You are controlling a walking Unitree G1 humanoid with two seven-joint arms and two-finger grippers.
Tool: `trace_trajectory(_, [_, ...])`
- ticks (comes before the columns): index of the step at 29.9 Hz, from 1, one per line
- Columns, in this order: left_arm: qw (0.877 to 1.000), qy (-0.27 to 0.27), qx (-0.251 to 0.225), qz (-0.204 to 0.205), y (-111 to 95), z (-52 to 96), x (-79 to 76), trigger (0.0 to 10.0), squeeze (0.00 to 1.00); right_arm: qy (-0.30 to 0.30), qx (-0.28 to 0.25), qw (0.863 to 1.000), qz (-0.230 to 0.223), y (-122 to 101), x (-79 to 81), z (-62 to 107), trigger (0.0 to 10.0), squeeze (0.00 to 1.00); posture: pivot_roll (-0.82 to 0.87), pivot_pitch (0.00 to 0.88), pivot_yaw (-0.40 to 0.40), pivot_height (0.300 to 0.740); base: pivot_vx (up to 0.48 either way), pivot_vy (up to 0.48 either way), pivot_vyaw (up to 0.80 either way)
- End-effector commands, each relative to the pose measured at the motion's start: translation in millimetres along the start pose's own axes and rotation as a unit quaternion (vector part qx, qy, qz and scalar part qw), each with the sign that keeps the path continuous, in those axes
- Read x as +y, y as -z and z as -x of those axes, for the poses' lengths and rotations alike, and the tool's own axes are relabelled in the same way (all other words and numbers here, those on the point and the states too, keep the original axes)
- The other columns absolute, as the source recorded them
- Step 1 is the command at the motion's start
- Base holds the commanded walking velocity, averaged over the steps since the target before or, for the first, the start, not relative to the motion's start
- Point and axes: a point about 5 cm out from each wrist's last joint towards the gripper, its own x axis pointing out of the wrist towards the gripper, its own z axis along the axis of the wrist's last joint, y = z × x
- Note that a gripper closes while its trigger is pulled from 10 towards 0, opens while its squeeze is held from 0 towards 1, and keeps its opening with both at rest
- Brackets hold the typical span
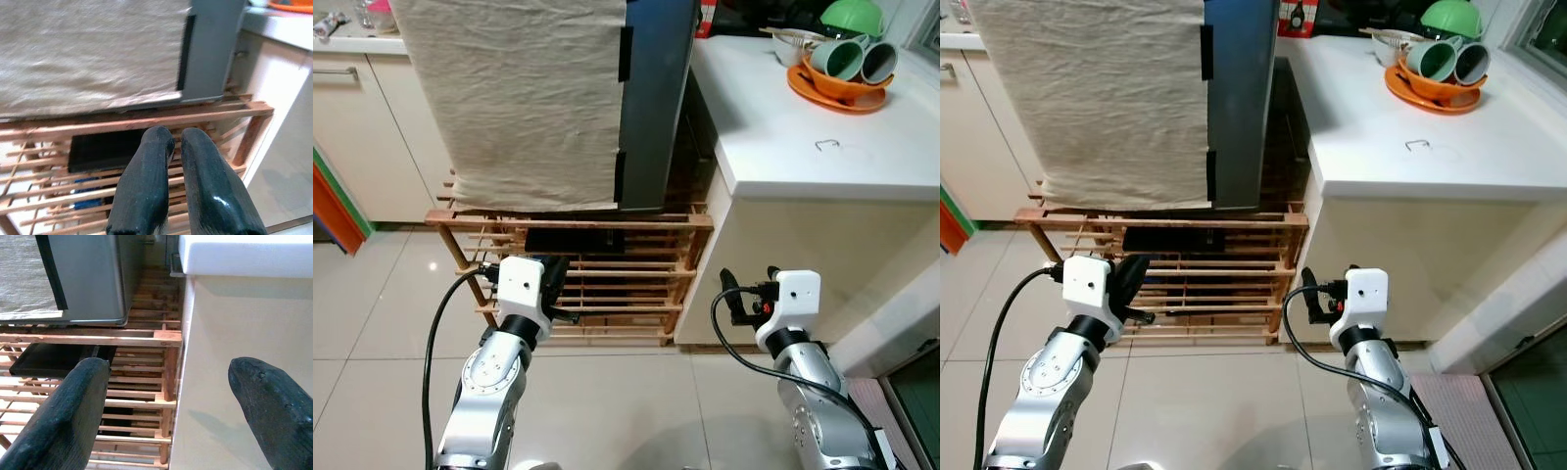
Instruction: Restocking fridge
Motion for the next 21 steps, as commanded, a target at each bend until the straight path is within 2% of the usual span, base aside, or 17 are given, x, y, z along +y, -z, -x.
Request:
trace_trajectory(1, [1.000, -0.014, 0.006, -0.010, 2.9, -0.3, 7.2, 10.0, 0.00, 0.002, 0.001, 1.000, -0.006, 1.1, 0.4, -1.0, 10.0, 0.00, 0.00, 0.000, -0.038, 0.740, 0.000, 0.431, 0.00])
trace_trajectory(5, [0.999, -0.030, 0.010, -0.010, 3.2, -5.8, 13.9, 10.0, 0.00, 0.007, 0.005, 1.000, -0.008, 2.9, -1.2, -3.9, 10.0, 0.00, 0.00, 0.000, -0.032, 0.740, 0.000, 0.456, 0.00])
trace_trajectory(10, [0.999, -0.035, 0.010, 0.002, 3.3, -7.8, 14.9, 10.0, 0.00, 0.006, 0.010, 1.000, -0.010, 5.7, 0.5, -5.8, 10.0, 0.00, 0.00, 0.000, -0.027, 0.740, 0.000, 0.461, 0.00])
trace_trajectory(16, [1.000, -0.022, 0.012, 0.004, 4.1, -10.7, 9.9, 10.0, 0.00, -0.003, 0.015, 1.000, -0.010, 8.8, 5.1, -7.5, 10.0, 0.00, 0.00, 0.000, -0.023, 0.740, 0.000, 0.472, 0.00])
trace_trajectory(21, [1.000, -0.015, 0.015, -0.003, 5.5, -8.9, 12.5, 10.0, 0.00, -0.002, 0.014, 1.000, -0.010, 10.0, 5.6, -7.8, 10.0, 0.00, 0.01, 0.000, -0.016, 0.740, 0.000, 0.478, 0.00])
